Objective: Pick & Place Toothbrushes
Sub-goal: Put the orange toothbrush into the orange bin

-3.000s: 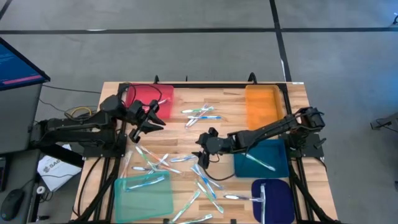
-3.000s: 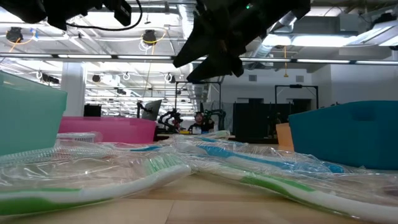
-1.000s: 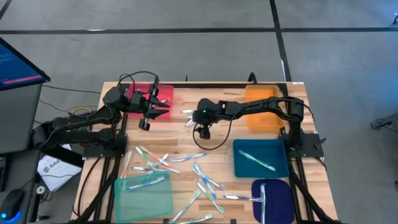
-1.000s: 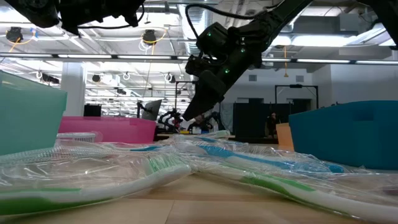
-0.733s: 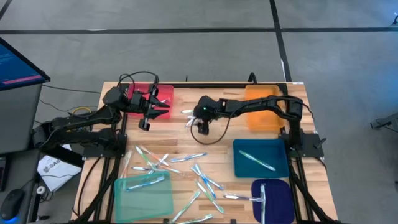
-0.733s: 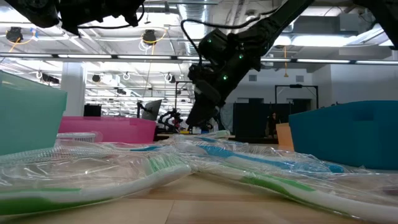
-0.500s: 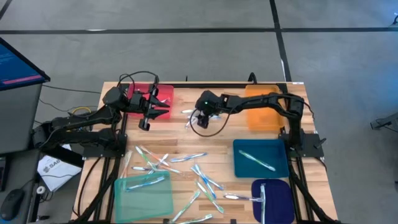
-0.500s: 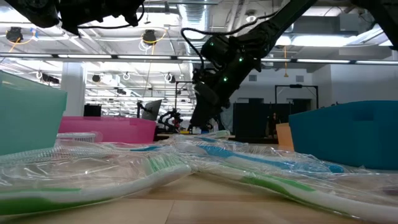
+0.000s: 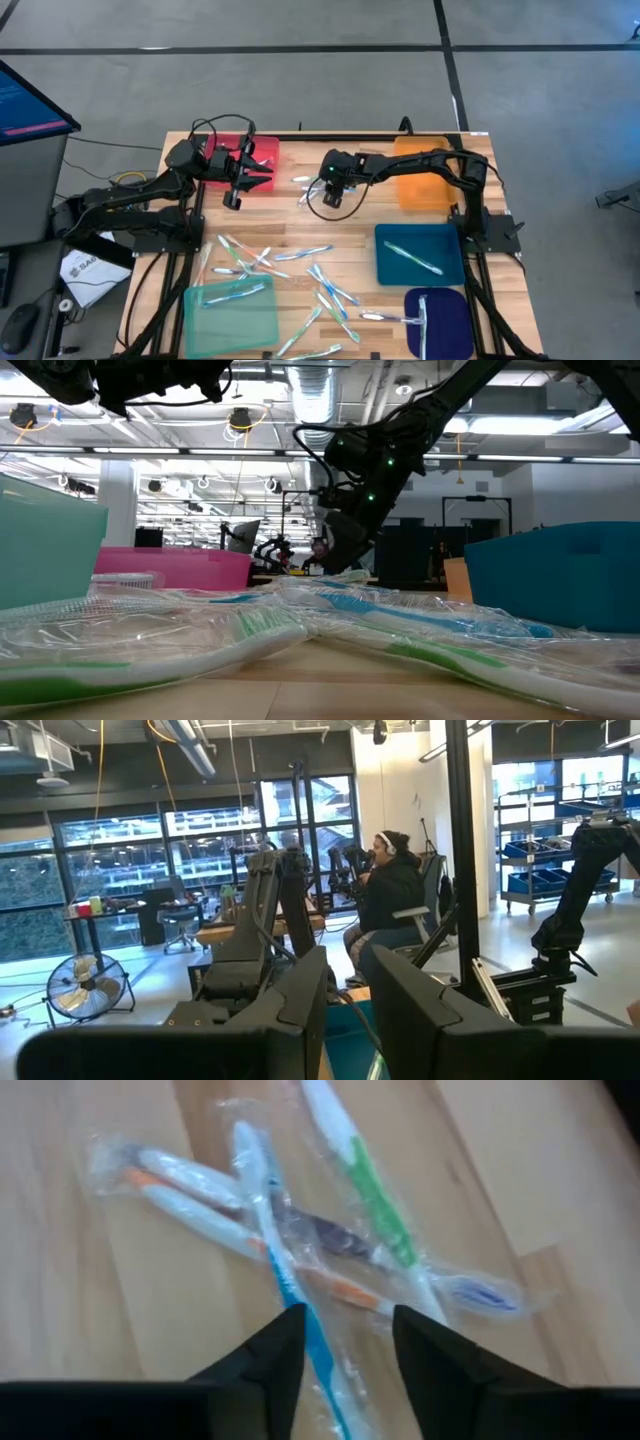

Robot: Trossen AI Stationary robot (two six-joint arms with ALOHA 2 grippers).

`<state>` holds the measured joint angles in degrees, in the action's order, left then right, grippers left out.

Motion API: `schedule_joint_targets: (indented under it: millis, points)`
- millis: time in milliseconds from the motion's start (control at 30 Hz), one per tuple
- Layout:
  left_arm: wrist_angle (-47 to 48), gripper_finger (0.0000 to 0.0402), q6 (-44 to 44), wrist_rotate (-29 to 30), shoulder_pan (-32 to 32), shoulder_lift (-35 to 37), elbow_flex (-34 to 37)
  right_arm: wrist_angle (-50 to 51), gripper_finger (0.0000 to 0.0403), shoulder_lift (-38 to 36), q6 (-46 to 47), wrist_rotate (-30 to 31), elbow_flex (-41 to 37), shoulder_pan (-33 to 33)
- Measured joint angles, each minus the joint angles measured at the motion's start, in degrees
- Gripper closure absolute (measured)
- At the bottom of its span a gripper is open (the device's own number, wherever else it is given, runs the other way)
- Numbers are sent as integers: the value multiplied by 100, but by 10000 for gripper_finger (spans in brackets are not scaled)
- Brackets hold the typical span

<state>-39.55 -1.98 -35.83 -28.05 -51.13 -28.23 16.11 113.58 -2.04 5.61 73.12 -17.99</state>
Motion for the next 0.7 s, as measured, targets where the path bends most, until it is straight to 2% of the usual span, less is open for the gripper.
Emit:
schedule_joint_targets:
  millis: [200,400,700]
  points:
    - [0,329,1,0,0,0,0,119,326,0,-2,-57,0,-4]
    - [1,329,2,0,0,0,0,508,355,0,-91,-226,0,-48]
    - [-4,329,2,0,0,0,0,-212,393,0,-92,-197,0,-57]
